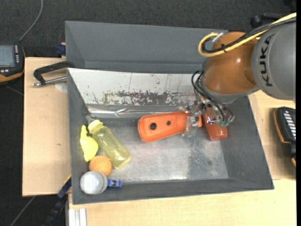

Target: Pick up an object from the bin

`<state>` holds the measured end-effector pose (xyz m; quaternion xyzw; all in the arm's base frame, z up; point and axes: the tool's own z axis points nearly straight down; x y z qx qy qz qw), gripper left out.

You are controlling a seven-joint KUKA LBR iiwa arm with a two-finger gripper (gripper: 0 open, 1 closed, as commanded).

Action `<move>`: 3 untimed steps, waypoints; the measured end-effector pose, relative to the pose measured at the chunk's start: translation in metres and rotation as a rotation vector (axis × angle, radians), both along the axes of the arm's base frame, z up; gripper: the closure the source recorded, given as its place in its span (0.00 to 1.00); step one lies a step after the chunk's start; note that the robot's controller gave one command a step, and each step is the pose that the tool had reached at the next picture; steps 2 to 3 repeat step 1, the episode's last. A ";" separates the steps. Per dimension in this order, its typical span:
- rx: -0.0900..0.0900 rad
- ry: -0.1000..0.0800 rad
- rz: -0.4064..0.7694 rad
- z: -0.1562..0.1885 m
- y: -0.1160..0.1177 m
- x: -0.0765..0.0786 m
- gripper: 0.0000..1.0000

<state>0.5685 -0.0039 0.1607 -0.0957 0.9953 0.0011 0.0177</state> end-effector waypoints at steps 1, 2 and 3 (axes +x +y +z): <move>0.002 0.036 0.000 0.007 -0.002 -0.005 1.00; 0.002 0.036 0.000 0.007 -0.002 -0.005 1.00; 0.002 0.036 0.000 0.007 -0.002 -0.005 1.00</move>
Offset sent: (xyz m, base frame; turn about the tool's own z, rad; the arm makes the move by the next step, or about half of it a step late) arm -0.0076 -0.0159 0.1443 -0.0308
